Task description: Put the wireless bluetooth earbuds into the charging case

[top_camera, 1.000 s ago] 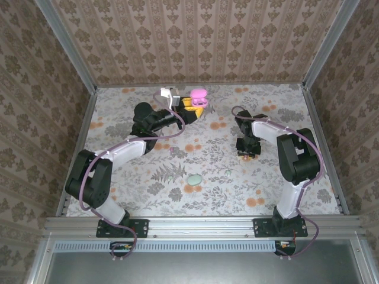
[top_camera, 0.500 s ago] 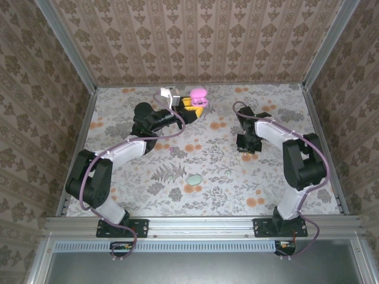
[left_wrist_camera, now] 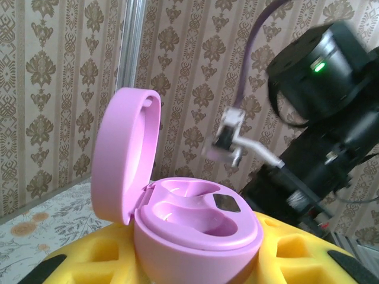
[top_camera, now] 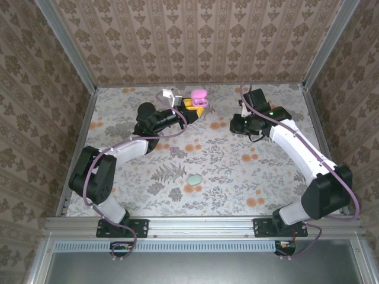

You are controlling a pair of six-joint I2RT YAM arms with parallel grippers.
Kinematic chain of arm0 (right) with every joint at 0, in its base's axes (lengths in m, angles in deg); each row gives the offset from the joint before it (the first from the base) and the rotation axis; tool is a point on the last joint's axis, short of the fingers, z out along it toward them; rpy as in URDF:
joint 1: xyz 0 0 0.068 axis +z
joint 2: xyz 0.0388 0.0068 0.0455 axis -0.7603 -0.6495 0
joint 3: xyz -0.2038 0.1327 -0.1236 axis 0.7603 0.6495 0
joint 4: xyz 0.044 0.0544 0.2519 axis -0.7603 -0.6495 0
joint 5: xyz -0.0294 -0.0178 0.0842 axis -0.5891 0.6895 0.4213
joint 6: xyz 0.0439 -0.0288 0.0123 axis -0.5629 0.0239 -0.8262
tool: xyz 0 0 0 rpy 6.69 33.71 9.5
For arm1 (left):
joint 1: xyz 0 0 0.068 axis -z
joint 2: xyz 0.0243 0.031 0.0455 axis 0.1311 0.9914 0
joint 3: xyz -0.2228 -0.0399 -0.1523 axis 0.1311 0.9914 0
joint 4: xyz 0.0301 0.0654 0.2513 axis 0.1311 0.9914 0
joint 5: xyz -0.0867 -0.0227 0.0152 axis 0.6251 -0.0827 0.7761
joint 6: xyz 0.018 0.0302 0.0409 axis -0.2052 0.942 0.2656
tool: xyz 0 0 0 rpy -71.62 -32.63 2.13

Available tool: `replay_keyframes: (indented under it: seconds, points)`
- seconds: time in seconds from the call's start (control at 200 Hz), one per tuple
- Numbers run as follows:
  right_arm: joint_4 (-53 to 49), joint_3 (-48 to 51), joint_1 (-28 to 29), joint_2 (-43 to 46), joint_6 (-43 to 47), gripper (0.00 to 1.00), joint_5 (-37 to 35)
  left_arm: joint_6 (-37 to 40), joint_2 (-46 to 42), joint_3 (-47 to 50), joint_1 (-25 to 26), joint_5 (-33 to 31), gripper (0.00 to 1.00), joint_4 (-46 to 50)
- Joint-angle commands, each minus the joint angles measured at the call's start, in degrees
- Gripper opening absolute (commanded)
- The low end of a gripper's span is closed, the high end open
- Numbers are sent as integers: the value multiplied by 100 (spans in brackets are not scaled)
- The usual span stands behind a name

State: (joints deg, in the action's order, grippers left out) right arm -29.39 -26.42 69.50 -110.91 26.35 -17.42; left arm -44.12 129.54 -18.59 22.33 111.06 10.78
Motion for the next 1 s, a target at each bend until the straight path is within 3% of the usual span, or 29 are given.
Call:
replay_keyframes:
  seconds: [0.0,0.38,0.695,0.995]
  points:
    - [195,-355,224,282,270,21,194,-105,76,-175,-26,-20,32,-77]
    - [1210,-780,592,671,425,21,746,116,74,-181,45,248,32,-49]
    - [1146,-1299,629,190,722,21,1429,88,58,-303,81,711,32,-17]
    - [866,-1544,638,-95,995,21,1380,-40,47,-384,98,882,32,-96]
